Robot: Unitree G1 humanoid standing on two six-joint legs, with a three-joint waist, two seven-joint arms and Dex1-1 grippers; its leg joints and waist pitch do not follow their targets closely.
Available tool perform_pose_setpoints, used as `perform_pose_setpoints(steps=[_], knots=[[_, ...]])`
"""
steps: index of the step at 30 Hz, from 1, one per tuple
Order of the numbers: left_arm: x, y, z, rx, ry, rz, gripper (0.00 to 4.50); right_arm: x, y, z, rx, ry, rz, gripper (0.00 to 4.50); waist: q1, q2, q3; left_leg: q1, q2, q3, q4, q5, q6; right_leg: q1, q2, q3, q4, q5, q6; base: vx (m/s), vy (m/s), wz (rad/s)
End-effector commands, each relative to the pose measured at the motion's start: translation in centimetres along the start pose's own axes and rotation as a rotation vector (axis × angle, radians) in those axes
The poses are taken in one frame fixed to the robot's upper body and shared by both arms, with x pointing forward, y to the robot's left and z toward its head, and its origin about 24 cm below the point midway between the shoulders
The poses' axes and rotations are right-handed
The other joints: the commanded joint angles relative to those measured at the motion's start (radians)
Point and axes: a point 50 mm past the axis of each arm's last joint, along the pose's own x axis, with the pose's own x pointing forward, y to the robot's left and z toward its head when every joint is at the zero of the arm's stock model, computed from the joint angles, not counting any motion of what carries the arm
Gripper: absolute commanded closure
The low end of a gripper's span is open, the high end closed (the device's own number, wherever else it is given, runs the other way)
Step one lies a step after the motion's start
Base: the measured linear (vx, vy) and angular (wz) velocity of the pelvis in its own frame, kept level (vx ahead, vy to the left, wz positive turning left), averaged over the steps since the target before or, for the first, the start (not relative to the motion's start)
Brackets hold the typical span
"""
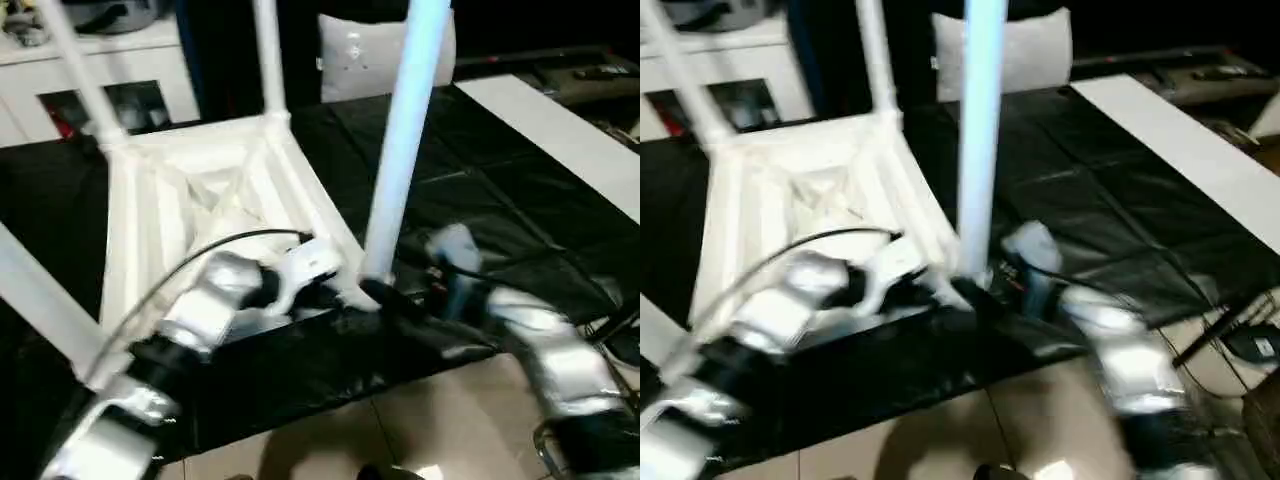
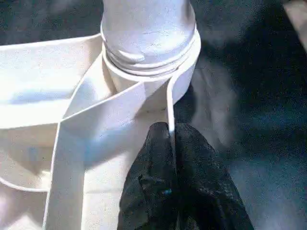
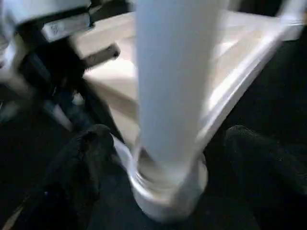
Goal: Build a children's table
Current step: Rotate leg to tighten
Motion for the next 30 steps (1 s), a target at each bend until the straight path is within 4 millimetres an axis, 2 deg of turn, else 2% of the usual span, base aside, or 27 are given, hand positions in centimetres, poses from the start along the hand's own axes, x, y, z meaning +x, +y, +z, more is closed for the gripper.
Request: perform_pose_setpoints(steps=[1, 4, 5, 6, 7, 9, 10, 13, 17, 21, 22, 23, 24, 26, 27, 30], knots=[[0.4, -0.8, 1.5, 0.129, -0.03, -0.125, 4.5, -0.1, 0.5, 0.4, -0.027, -0.009, 0.078, 0.37, -0.003, 0.002, -0.076, 0.006, 0.036, -0.011, -0.082, -0.214, 0.075, 0.059, -0.074, 0.064, -0.099, -0.477, -0.004, 0.0, 0.0, 0.0], [0.0, -0.9, 0.9, 0.177, 0.009, -0.186, 4.5, -0.7, 0.4, 0.6, -0.031, 0.007, 0.157, 0.37, 0.01, 0.0, -0.082, 0.003, 0.04, -0.01, -0.082, -0.164, 0.087, 0.063, -0.078, 0.074, -0.085, -0.41, -0.039, 0.0, 0.0, 0.0], [0.0, -0.9, 0.9, 0.177, 0.009, -0.186, 4.5, -0.7, 0.4, 0.6, -0.031, 0.007, 0.157, 0.37, 0.019, 0.002, -0.085, 0.002, 0.043, -0.009, -0.081, -0.132, 0.094, 0.064, -0.079, 0.079, -0.077, -0.371, -0.053, 0.0, 0.0, 0.0], [-0.2, -1.0, 0.7, 0.198, 0.028, -0.223, 4.5, -1.1, 0.4, 0.7, -0.024, 0.018, 0.205, 0.37, 0.029, -0.003, -0.087, 0.003, 0.042, -0.006, -0.081, -0.114, 0.102, 0.064, -0.079, 0.081, -0.073, -0.35, -0.065, 0.0, 0.0, 0.0], [-0.3, -1.0, 0.6, 0.213, 0.037, -0.244, 4.5, -1.2, 0.3, 0.8, -0.022, 0.027, 0.23, 0.37, 0.032, -0.003, -0.088, 0.001, 0.044, -0.007, -0.082, -0.103, 0.102, 0.067, -0.081, 0.084, -0.066, -0.334, -0.073, 0.0, 0.0, 0.0], [-0.6, -0.9, 0.4, 0.244, 0.057, -0.281, 4.5, -1.3, 0.3, 0.8, -0.02, 0.046, 0.28, 0.63, 0.041, -0.005, -0.089, -0.002, 0.041, -0.004, -0.08, -0.073, 0.112, 0.068, -0.079, 0.085, -0.062, -0.306, -0.081, 0.0, 0.0, 0.0], [-0.7, -0.9, 0.4, 0.259, 0.06, -0.294, 4.5, -1.3, 0.3, 0.8, -0.019, 0.052, 0.299, 0.72, 0.043, -0.009, -0.09, -0.003, 0.042, -0.003, -0.08, -0.067, 0.111, 0.07, -0.08, 0.085, -0.062, -0.307, -0.08, 0.0, 0.0, 0.0], [-0.8, -0.8, 0.4, 0.287, 0.073, -0.32, 4.5, -1.2, 0.6, 0.6, -0.024, 0.079, 0.366, 0.92, 0.052, -0.007, -0.09, -0.001, 0.043, -0.002, -0.081, -0.061, 0.103, 0.069, -0.08, 0.083, -0.063, -0.325, -0.076, 0.0, 0.0, 0.0], [-0.7, -0.5, 0.6, 0.312, 0.078, -0.322, 4.5, -0.7, 1.0, 0.1, -0.045, 0.111, 0.426, 1.23, 0.055, -0.007, -0.09, 0.0, 0.047, -0.002, -0.082, -0.067, 0.097, 0.069, -0.081, 0.084, -0.061, -0.32, -0.08, 0.0, 0.0, 0.0], [-0.4, -0.3, 1.0, 0.331, 0.068, -0.332, 4.5, 0.2, 1.1, 0.2, -0.036, 0.102, 0.45, 1.48, 0.055, -0.01, -0.088, -0.001, 0.04, 0.001, -0.082, -0.091, 0.081, 0.07, -0.08, 0.081, -0.07, -0.376, -0.061, 0.0, 0.0, 0.0], [-0.4, -0.3, 1.1, 0.332, 0.066, -0.332, 4.5, 0.3, 1.1, 0.2, -0.033, 0.102, 0.453, 1.72, 0.057, -0.01, -0.089, 0.001, 0.04, 0.002, -0.082, -0.09, 0.076, 0.07, -0.08, 0.081, -0.073, -0.389, -0.054, 0.0, 0.0, 0.0], [-0.4, -0.3, 1.2, 0.334, 0.064, -0.335, 4.5, 0.4, 1.1, 0.2, -0.031, 0.103, 0.459, 1.72, 0.058, -0.01, -0.089, 0.002, 0.041, 0.002, -0.082, -0.085, 0.076, 0.069, -0.08, 0.082, -0.072, -0.385, -0.054, 0.0, 0.0, 0.0], [-0.3, -0.3, 1.2, 0.334, 0.062, -0.339, 4.5, 0.5, 1.1, 0.2, -0.028, 0.105, 0.465, 1.83, 0.058, -0.015, -0.09, 0.0, 0.043, 0.001, -0.082, -0.074, 0.08, 0.07, -0.08, 0.082, -0.069, -0.371, -0.056, 0.0, 0.0, 0.0], [-0.3, -0.3, 1.2, 0.337, 0.062, -0.344, 4.5, 0.6, 1.1, 0.1, -0.024, 0.108, 0.474, 1.89, 0.061, -0.012, -0.091, -0.001, 0.044, 0.001, -0.081, -0.06, 0.086, 0.069, -0.08, 0.083, -0.065, -0.35, -0.061, 0.0, 0.0, 0.0], [-0.3, -0.3, 1.2, 0.338, 0.062, -0.344, 4.5, 0.6, 1.1, 0.1, -0.022, 0.109, 0.477, 2.13, 0.062, -0.011, -0.092, -0.001, 0.045, 0.001, -0.081, -0.058, 0.087, 0.069, -0.08, 0.083, -0.064, -0.344, -0.063, 0.0, 0.0, 0.0], [-0.2, -0.3, 1.1, 0.34, 0.066, -0.35, 4.5, 0.8, 1.1, 0.1, -0.02, 0.11, 0.481, 2.28, 0.068, -0.012, -0.093, 0.001, 0.046, 0.002, -0.081, -0.053, 0.088, 0.068, -0.082, 0.085, -0.061, -0.332, -0.072, 0.0, 0.0, 0.0]])
